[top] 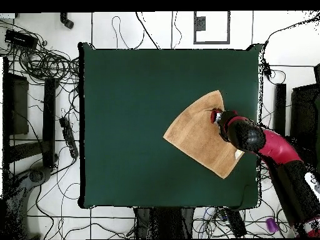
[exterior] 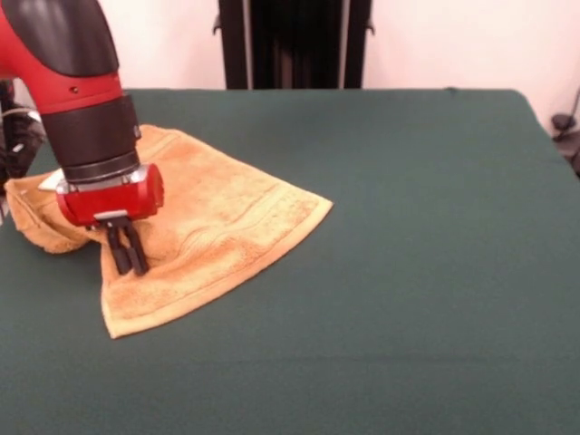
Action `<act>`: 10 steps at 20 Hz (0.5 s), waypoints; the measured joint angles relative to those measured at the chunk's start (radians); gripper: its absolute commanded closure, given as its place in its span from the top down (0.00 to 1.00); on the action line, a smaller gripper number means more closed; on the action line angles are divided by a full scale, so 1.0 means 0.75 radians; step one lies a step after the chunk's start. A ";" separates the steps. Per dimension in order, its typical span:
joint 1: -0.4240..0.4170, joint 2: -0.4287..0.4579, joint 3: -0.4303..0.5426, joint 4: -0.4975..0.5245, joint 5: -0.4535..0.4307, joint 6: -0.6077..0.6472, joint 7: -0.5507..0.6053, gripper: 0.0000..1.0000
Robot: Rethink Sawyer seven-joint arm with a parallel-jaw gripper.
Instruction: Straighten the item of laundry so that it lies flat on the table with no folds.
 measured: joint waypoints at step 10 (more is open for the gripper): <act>0.003 0.028 0.093 0.001 -0.116 0.001 -0.003 0.00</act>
